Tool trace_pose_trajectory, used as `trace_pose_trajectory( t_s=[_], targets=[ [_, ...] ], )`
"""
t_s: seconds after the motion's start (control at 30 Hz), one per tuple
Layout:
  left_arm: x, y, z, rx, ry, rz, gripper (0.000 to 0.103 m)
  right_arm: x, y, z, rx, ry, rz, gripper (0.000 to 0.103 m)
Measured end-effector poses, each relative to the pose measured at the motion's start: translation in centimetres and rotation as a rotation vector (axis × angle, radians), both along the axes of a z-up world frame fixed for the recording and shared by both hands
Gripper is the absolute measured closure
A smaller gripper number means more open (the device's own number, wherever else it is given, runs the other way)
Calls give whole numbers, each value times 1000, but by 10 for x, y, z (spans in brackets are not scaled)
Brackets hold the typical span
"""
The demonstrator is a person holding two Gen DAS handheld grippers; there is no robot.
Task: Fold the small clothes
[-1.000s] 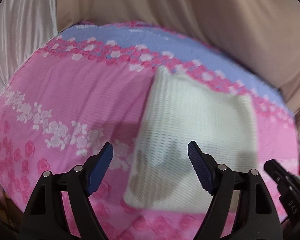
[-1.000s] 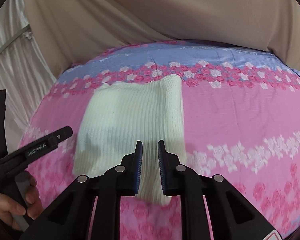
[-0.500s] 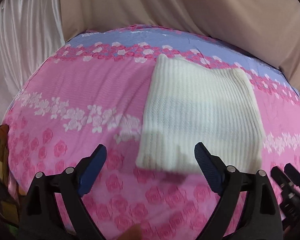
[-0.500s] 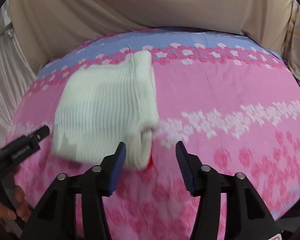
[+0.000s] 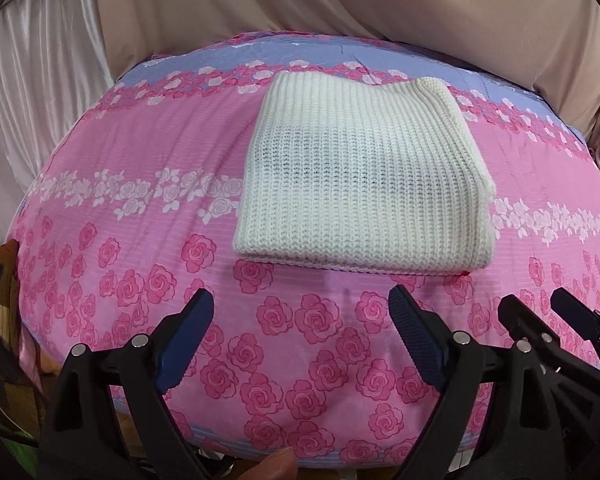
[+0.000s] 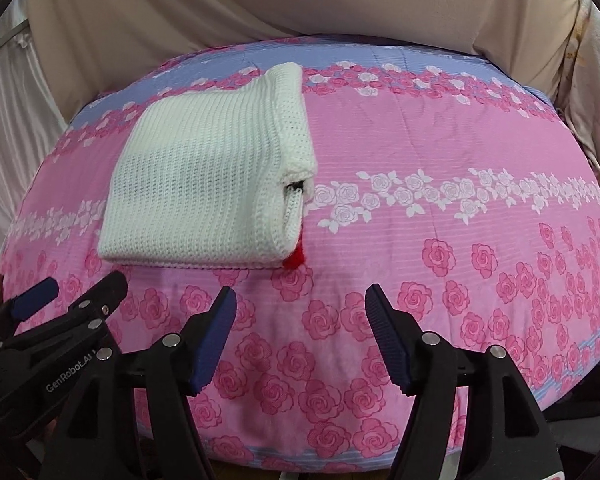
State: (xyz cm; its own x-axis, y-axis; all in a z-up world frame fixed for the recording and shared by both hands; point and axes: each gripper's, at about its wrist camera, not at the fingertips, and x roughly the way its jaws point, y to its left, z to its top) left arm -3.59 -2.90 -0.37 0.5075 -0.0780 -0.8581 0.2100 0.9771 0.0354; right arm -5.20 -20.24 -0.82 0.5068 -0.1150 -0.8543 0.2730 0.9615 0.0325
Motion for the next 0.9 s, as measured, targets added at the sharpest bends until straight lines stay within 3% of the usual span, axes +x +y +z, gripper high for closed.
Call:
trace_pose_trajectory(
  t_s=[0.57, 0.9],
  targets=[
    [-4, 3, -1, 20, -1, 26, 17, -4, 8, 4, -32, -4, 12, 37],
    [-6, -1, 0, 25, -2, -9, 25, -5, 9, 4, -40, 4, -3, 37]
  ],
)
